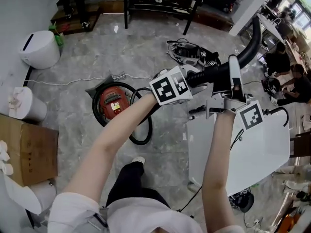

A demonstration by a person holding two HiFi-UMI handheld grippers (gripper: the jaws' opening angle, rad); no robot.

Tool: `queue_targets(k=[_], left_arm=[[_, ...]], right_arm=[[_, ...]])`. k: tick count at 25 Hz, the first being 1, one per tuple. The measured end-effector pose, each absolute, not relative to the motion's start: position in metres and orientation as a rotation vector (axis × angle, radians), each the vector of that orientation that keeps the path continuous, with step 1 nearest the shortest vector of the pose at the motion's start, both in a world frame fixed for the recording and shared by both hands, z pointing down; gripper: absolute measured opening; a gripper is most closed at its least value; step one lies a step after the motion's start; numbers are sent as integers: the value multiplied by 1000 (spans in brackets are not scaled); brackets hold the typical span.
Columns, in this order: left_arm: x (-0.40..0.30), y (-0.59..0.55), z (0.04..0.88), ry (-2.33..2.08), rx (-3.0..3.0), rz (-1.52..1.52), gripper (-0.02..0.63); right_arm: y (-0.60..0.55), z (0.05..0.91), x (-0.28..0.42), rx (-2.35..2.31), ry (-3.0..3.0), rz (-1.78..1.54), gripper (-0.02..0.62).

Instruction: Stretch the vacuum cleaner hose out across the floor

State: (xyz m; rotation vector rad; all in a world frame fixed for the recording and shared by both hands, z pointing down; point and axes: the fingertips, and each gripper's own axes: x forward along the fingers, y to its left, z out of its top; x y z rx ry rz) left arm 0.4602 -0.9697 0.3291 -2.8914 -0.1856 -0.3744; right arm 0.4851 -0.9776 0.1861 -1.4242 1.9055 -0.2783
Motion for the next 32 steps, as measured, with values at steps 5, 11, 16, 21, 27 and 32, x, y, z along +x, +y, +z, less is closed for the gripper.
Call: queue_targets(k=[5, 11, 16, 21, 27, 32], left_arm=[[523, -953, 317, -273, -2850, -317, 100], [599, -910, 332, -368, -2882, -315, 98], [659, -880, 345, -375, -2855, -360, 97], [719, -837, 339, -389, -2881, -301, 97], [752, -792, 339, -395, -2972, -217, 97], [744, -778, 369, -355, -3033, -269, 97]], right_arm=[[-957, 167, 536, -1501, 1898, -200, 178], [-921, 179, 612, -1576, 1854, -218, 178], [-884, 185, 675, -1574, 1813, -212, 178], [-843, 179, 730, -1599, 1819, -185, 178], [-813, 185, 753, -1639, 1898, -193, 178], [-810, 217, 748, -1612, 1935, -305, 178]])
